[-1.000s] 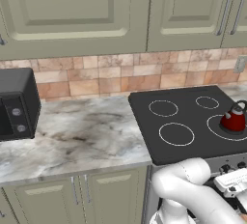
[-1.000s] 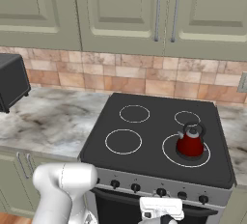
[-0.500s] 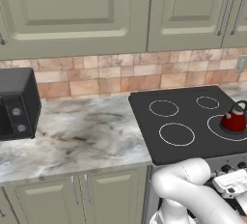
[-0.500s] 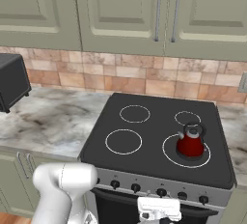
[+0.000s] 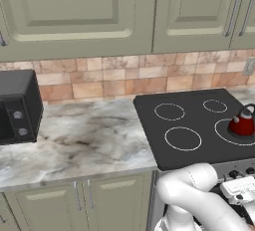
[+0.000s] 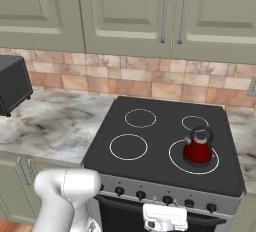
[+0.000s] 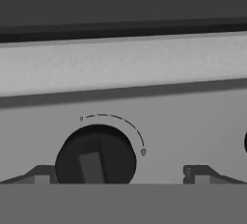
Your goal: The kettle is done boiling. Turn off the stove, then wait for 300 timesteps before moving the kettle to the dining table.
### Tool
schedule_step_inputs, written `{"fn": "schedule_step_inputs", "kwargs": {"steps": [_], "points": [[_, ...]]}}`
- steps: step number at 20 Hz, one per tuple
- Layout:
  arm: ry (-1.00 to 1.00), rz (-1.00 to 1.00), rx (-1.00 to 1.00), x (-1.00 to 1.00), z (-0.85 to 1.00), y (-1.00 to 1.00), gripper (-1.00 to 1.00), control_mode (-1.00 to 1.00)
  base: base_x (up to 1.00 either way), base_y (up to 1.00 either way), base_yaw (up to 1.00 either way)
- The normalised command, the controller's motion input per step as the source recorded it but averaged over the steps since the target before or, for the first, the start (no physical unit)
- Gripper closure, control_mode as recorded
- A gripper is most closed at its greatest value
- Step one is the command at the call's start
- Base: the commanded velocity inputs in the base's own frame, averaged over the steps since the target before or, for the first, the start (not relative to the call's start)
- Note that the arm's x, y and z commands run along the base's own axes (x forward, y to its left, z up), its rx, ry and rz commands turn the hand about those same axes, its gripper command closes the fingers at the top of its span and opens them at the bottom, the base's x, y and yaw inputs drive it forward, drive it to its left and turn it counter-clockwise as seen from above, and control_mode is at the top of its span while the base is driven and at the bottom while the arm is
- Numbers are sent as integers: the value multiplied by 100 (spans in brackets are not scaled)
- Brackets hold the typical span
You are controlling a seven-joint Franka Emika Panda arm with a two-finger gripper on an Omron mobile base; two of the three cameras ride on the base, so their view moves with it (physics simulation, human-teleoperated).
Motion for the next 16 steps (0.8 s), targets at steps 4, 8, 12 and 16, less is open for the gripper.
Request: {"fn": "schedule_step_inputs", "kwargs": {"steps": [4,8,12,16], "points": [[0,-7,6,-38,0,-18,-100,-100,0,0,0],[0,-8,7,-34,0,-17,-100,-100,0,0,0],[0,-11,8,-43,0,-26,-100,-100,0,0,0],[-1,-11,6,-46,0,-26,-100,-100,0,0,0]]}}
